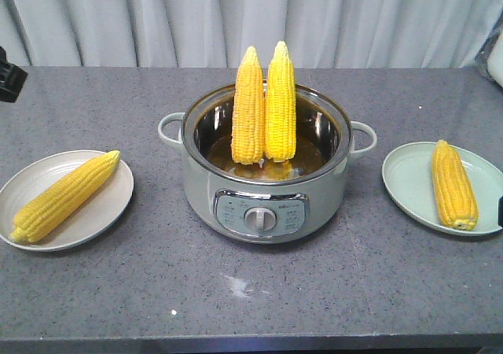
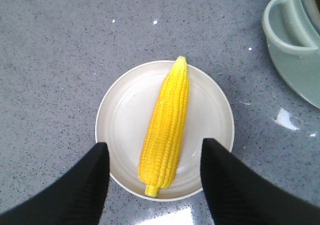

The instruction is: Distribute corn equally

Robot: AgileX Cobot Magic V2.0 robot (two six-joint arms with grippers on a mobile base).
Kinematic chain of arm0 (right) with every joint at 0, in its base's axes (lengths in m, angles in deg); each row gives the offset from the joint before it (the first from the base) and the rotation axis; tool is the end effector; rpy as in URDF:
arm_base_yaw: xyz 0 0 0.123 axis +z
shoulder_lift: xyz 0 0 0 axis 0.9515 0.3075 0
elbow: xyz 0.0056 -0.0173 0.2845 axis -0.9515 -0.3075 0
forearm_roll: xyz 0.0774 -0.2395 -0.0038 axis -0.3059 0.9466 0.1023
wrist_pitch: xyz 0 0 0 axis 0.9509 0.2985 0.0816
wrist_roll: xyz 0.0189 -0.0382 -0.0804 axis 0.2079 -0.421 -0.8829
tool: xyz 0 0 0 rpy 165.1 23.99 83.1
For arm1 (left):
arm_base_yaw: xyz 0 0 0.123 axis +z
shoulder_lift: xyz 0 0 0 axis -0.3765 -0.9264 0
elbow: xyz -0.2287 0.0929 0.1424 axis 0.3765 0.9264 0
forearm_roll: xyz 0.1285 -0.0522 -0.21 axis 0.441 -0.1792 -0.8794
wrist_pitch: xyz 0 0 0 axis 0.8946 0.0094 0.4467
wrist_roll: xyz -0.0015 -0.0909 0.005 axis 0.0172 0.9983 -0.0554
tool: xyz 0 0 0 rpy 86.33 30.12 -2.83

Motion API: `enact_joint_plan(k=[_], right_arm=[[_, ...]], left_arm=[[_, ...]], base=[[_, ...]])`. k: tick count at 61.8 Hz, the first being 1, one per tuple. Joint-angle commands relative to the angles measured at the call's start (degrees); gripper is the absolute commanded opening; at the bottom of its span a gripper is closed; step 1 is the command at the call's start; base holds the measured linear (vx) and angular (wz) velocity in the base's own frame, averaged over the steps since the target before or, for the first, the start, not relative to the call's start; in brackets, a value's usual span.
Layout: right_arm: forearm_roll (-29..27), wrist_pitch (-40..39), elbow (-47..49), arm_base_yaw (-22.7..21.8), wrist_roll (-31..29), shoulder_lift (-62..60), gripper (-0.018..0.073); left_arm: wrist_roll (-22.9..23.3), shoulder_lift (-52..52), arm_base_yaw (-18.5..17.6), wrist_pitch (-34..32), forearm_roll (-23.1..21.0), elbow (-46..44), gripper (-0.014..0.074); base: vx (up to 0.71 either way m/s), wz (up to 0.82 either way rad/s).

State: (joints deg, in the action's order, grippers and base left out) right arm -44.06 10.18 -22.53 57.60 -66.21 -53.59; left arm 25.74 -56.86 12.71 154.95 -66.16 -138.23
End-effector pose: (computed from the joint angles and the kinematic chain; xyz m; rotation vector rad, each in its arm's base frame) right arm 0.0694 0.0470 0.3986 -0.5567 1.9011 0.3985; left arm 0.2657 -0.0385 0.4413 0.3636 2.4534 0.0688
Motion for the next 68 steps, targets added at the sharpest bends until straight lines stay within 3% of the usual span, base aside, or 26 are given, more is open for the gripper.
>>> enact_joint_plan(k=[1, 7, 20, 29, 36, 47, 59, 63, 68], right_arm=[[-2.4, -2.5, 1.2, -0.3, -0.4, 0.4, -0.0004], [-2.4, -2.5, 1.2, -0.3, -0.4, 0.4, -0.0004], [-2.9, -4.5, 1.2, -0.3, -0.4, 0.4, -0.0004], [-5.1, -13.7, 1.2, -0.3, -1.4, 1.2, -0.0003], [-7.1, -17.5, 3.8, -0.3, -5.5, 5.0, 0.0028], [-16.5, -11.1, 13.5, -0.3, -11.9, 16.4, 0.0221], [-21.9, -8.5, 23.8, -0.3, -11.5, 29.0, 0.0586], [-23.9, -7.9, 26.8, -0.3, -11.1, 32.7, 0.0656], [-26.4, -6.5, 30.4, 0.1, -10.8, 37.5, 0.0676]], left_arm=[[0.6, 4.3, 0.1, -0.3, -0.1, -1.4, 0.0379], [0.6, 6.7, 0.1, -0.3, -0.8, -1.4, 0.0354], [-0.4, 9.4, 0.1, -2.3, -6.7, -1.4, 0.0260], [-1.6, 9.9, 0.1, -3.3, -10.5, -1.4, 0.0197], [-1.6, 9.8, 0.1, -3.0, -10.6, -1.4, 0.0174], [-1.6, 9.8, 0.1, -2.4, -10.5, -1.4, 0.0174], [-1.6, 9.8, 0.1, -2.0, -10.6, -1.4, 0.0174], [-1.6, 9.8, 0.1, -1.8, -10.6, -1.4, 0.0174], [-1.6, 9.8, 0.1, -1.7, -10.6, -1.4, 0.0174]], base=[[0.00, 0.00], [0.00, 0.00], [0.00, 0.00], [0.00, 0.00], [0.00, 0.00], [0.00, 0.00], [0.00, 0.00], [0.00, 0.00], [0.00, 0.00]])
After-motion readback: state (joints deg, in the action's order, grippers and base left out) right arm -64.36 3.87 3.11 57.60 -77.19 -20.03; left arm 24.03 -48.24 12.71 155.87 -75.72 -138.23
